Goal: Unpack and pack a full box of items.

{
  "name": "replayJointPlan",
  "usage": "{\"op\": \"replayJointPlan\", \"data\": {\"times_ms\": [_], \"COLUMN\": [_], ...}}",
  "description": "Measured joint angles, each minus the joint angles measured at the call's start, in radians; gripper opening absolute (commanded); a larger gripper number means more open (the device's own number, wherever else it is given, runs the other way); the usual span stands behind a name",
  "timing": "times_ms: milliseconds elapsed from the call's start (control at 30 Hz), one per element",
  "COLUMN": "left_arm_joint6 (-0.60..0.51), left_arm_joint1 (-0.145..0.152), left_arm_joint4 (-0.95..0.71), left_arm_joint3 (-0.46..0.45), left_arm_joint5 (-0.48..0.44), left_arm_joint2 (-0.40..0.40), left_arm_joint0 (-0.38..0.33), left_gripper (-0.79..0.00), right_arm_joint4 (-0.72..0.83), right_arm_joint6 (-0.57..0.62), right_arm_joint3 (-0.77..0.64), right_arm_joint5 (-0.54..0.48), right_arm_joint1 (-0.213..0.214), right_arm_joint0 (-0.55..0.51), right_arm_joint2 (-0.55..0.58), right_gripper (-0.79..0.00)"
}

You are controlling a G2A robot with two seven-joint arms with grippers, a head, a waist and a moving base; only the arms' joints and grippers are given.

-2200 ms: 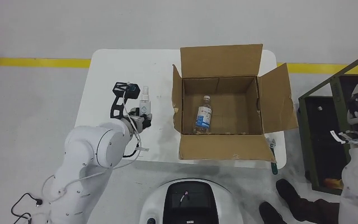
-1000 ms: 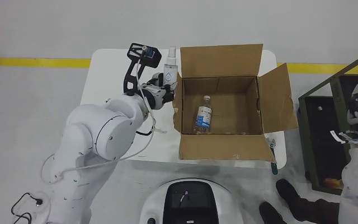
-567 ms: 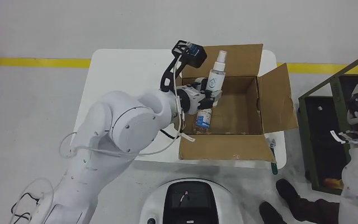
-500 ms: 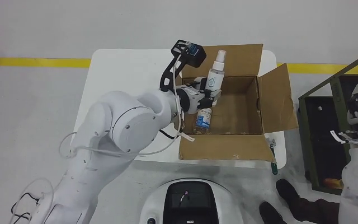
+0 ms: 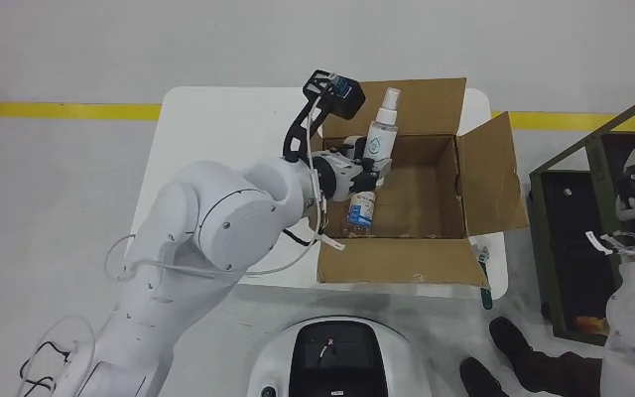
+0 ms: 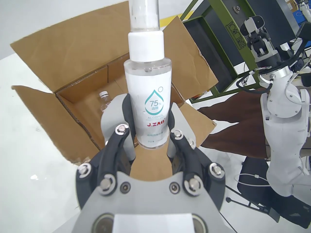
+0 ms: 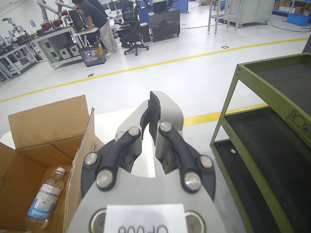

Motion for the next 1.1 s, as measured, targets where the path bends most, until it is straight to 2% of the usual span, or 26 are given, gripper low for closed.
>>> {"op": "replayJointPlan", "data": {"times_ms": [100, 200, 433, 733, 1100], "left_arm_joint6": [0.045, 0.085, 0.166, 0.184, 0.182], "left_arm_joint1": [-0.006, -0.019, -0.067, -0.115, -0.145], "left_arm_joint4": [-0.052, -0.111, -0.205, -0.232, -0.199], "left_arm_joint3": [0.004, 0.032, 0.177, 0.388, 0.538], "left_arm_joint5": [-0.026, -0.025, 0.089, 0.211, 0.272], "left_arm_joint2": [0.02, 0.061, 0.189, 0.299, 0.367], "left_arm_joint0": [0.02, 0.005, -0.075, -0.143, -0.154], "left_gripper": [-0.785, -0.785, -0.785, -0.785, -0.785], "right_arm_joint4": [0.0, 0.0, 0.0, 0.0, 0.0], "right_arm_joint6": [0.0, 0.0, 0.0, 0.0, 0.0], "right_arm_joint3": [0.0, 0.0, 0.0, 0.0, 0.0], "right_arm_joint5": [0.0, 0.0, 0.0, 0.0, 0.0], "right_arm_joint1": [0.0, 0.0, 0.0, 0.0, 0.0], "right_arm_joint0": [0.0, 0.0, 0.0, 0.0, 0.0], "right_arm_joint2": [0.0, 0.0, 0.0, 0.0, 0.0], "right_gripper": [-0.785, -0.785, -0.785, -0.785, -0.785]}}
